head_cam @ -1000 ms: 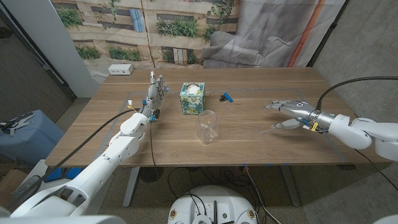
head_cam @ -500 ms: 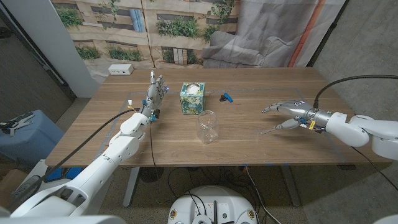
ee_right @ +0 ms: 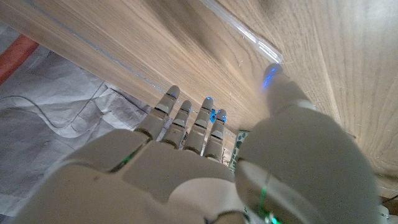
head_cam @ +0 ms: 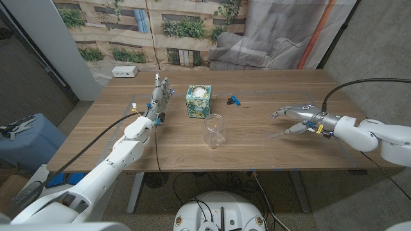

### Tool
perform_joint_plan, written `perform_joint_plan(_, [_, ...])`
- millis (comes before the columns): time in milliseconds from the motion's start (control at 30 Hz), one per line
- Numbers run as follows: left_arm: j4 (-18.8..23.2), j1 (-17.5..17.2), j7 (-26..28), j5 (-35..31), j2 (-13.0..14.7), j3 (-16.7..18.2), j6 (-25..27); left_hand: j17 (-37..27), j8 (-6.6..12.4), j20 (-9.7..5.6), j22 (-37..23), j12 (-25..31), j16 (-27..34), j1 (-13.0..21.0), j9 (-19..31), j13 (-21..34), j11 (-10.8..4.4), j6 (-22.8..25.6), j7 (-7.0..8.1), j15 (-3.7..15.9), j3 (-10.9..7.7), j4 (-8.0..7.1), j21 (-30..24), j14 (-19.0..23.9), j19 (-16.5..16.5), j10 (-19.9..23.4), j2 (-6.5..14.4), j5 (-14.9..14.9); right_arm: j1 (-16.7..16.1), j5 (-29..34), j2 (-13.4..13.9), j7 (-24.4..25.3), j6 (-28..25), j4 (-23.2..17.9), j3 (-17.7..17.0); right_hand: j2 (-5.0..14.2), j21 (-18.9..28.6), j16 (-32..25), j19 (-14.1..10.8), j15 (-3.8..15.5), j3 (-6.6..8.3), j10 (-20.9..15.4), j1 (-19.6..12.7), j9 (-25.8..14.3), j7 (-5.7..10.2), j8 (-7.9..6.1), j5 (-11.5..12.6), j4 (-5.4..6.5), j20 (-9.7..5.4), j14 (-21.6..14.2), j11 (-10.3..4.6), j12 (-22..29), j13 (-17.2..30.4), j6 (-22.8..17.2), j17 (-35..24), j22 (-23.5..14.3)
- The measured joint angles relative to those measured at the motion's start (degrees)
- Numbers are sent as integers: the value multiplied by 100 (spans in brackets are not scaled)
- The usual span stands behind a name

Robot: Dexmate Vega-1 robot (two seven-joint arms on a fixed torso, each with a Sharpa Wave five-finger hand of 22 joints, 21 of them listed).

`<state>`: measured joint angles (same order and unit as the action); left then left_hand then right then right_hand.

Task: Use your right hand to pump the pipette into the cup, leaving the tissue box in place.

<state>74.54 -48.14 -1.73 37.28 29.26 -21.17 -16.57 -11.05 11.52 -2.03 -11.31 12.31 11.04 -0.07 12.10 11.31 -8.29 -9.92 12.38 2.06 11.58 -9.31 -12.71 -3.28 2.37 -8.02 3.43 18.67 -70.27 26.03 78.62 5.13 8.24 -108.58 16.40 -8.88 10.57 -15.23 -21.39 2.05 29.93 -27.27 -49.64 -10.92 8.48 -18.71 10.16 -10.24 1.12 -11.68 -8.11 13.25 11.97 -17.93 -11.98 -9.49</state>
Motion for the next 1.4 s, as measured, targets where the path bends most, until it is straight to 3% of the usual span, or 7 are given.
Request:
perform_joint_plan(167, [-1,0,0,0,-1,0,0,0,0,0,0,0,0,0,0,0,0,0,0,0,0,0,0,0,0,0,0,0,-27,2,-11,-12,-121,-60,-1,0,-63,0,250,2,-29,-61,0,0,22,0,0,29,4,-4,-61,0,0,-22,0,0])
perform_joint_plan(333, [-1,1,0,0,-1,-1,0,0,0,0,0,0,0,0,0,0,0,0,0,0,0,0,0,0,0,0,0,0,-31,59,-54,11,-188,-87,13,0,-83,-46,619,21,-100,-165,0,0,32,0,0,56,4,-275,-103,-7,0,-92,27,1])
perform_joint_plan(533, [-1,1,1,0,-1,-1,0,0,0,0,0,0,0,0,0,0,0,0,0,0,0,0,0,0,0,0,0,0,-3,137,-86,31,-210,-89,69,0,-82,-46,817,16,-155,-214,0,-1,-6,0,1,62,-104,-358,-152,-62,-27,-130,78,16])
perform_joint_plan(633, [-1,1,2,0,-1,-1,0,0,0,0,0,0,0,0,0,0,0,0,0,0,0,0,0,0,0,0,0,0,15,168,-90,32,-210,-89,94,0,-58,-46,742,32,-170,-245,0,-1,-55,0,1,57,-259,-423,-183,-62,-26,-178,94,16])
perform_joint_plan(767, [-1,1,2,-1,-1,-1,0,0,0,0,0,0,0,0,0,0,0,0,0,0,0,0,0,0,0,0,0,0,31,222,-90,32,-209,-93,126,0,-14,-46,662,31,-208,-287,0,-1,-30,0,1,57,-339,-423,-225,-108,-26,-235,107,16])
perform_joint_plan(1400, [-1,1,2,-1,-1,-1,0,0,0,0,0,0,0,0,0,0,0,0,0,0,0,0,0,0,0,0,0,0,126,884,-123,37,-400,-181,369,78,31,-45,404,32,-300,-623,75,11,164,-59,2,139,-347,-690,-417,-110,-25,-634,89,15])
